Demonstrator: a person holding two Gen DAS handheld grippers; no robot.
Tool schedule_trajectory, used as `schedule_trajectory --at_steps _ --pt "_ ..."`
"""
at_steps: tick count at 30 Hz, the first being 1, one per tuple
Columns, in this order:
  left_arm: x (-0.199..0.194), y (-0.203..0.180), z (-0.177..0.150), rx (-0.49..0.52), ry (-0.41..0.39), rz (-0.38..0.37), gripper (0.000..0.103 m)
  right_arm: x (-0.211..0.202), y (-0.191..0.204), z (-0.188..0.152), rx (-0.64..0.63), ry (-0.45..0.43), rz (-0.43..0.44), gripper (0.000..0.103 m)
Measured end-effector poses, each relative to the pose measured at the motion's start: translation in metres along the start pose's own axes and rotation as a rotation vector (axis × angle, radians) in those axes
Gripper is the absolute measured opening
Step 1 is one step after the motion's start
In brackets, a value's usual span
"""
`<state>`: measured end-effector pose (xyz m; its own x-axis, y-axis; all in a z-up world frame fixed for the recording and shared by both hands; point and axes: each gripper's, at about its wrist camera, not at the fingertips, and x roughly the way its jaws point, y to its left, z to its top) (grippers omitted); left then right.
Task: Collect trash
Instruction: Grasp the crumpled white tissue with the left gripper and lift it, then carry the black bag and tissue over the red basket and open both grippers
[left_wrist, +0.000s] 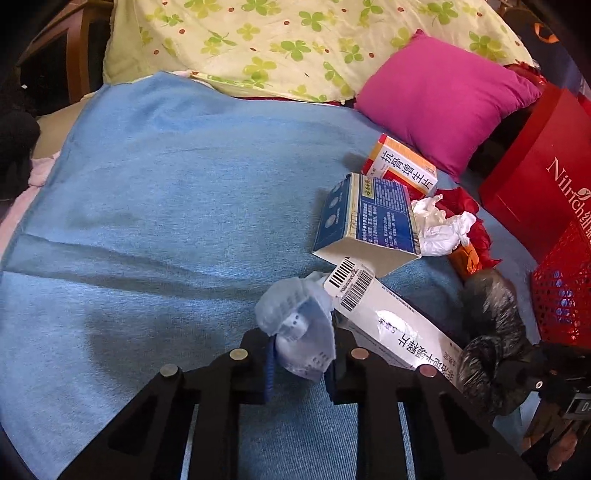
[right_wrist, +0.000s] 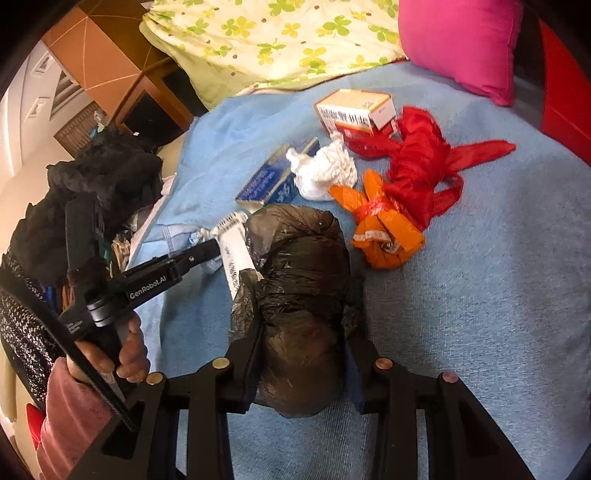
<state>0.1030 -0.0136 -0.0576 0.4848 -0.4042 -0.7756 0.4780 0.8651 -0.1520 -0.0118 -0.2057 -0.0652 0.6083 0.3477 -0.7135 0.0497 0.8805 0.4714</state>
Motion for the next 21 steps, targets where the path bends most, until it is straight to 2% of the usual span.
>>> schedule_trajectory --at_steps 3,9,14,21 --pt "-0.013 -0.001 0.001 -0.002 -0.022 0.033 0.022 -0.012 0.001 0.000 -0.014 -0.025 0.009 0.039" --pt "-0.057 -0.007 0.005 -0.010 -0.130 0.096 0.022 -0.044 0.007 -0.001 -0.047 -0.097 0.031 0.039" --pt "-0.093 -0.021 0.007 -0.018 -0.237 0.072 0.022 -0.080 0.015 -0.005 -0.078 -0.184 0.038 0.039" --pt "-0.128 -0.080 -0.007 0.072 -0.321 0.056 0.022 -0.144 0.019 -0.016 -0.132 -0.347 0.048 0.039"
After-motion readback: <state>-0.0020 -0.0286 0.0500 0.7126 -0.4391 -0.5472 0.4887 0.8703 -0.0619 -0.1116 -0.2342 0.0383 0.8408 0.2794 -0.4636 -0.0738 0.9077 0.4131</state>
